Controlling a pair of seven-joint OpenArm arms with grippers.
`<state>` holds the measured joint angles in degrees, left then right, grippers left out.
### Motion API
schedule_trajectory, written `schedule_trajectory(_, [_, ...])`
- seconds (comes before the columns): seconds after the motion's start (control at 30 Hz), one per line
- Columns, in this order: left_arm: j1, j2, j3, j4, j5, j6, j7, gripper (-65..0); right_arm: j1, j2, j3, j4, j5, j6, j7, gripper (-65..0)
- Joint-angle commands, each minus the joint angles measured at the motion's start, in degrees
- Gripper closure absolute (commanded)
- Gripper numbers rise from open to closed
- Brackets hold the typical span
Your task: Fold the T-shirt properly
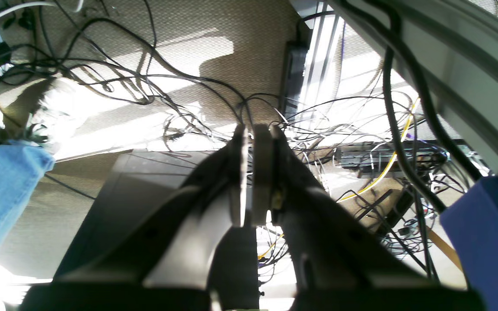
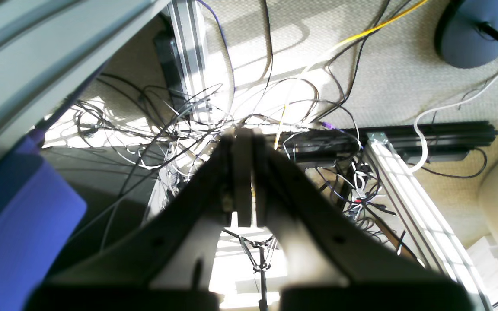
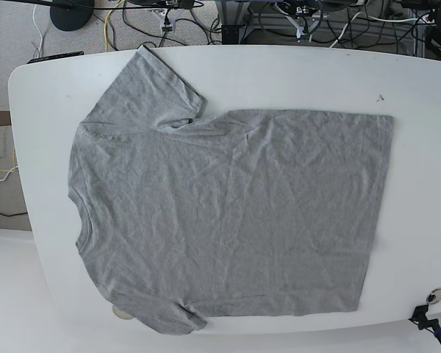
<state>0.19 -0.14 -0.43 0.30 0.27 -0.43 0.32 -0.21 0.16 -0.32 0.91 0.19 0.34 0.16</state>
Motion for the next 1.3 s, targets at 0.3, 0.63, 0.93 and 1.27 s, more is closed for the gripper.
schedule_trajectory(0.3, [0.22,-0.35,0.14,0.33,-0.74,0.17,0.57,-1.2,-0.14,0.23,-0.06,1.86,0.18,0.76,-0.18,-0.7])
schedule_trajectory(0.63, [2.24,-0.93,-0.17,8.45,-0.33,0.13,1.76,0.0,-1.82,0.13,0.15,6.44,0.08,0.97,-0.25,-0.4])
schedule_trajectory(0.93, [12.26,-2.63,-0.43,19.93,-0.06,-0.42,-0.04,0.0,-15.68,4.90,-0.17,23.76,0.69,2.24,-0.83,-0.1])
schedule_trajectory(1.27, [22.24,-4.83,-0.42,29.65,-1.45,-0.29,0.22,-0.8,-26.80,8.74,0.20,34.51,0.72,2.05,-0.35,0.0])
